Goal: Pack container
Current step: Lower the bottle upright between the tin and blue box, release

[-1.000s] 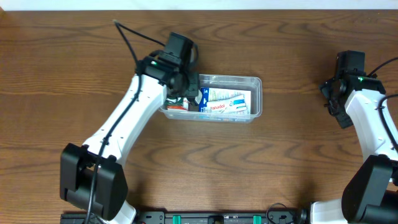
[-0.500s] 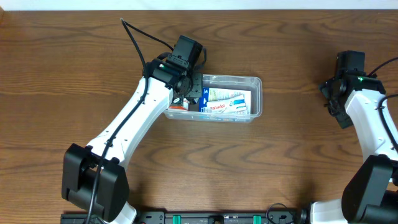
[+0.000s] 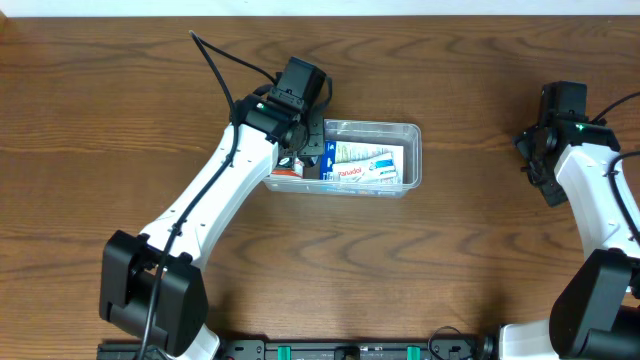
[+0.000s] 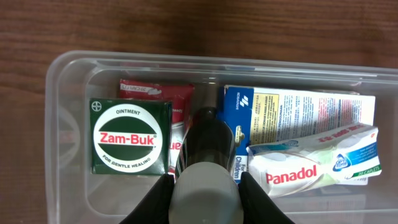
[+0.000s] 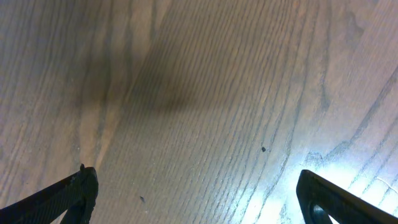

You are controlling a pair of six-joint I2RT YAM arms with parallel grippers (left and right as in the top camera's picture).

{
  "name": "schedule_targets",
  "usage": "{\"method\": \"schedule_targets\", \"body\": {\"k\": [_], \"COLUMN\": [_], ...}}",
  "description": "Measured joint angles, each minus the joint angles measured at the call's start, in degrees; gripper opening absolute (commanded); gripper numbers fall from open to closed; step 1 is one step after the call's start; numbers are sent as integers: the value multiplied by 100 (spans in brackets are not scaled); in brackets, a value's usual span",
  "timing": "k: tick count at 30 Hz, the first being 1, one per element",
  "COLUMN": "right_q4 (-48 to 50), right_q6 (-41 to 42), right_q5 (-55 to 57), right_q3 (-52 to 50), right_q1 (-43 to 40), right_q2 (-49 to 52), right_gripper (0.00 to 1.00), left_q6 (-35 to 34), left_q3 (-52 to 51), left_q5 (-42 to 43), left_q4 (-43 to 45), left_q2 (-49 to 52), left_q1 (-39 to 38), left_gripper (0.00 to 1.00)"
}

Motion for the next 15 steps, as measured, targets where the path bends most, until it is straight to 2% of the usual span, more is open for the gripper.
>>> {"method": "schedule_targets", "body": {"k": [15], "right_q4": [0], "right_q6": [0], "right_q5": [0], "right_q3": [0], "right_q1": [0], "right_q2": [0], "right_gripper": [99], "left_q6": [-186], "left_q3": [0], "left_q5": [-22], "left_q4": [2], "left_q2": [310], "left_q1": [-63], "left_gripper": [23]}}
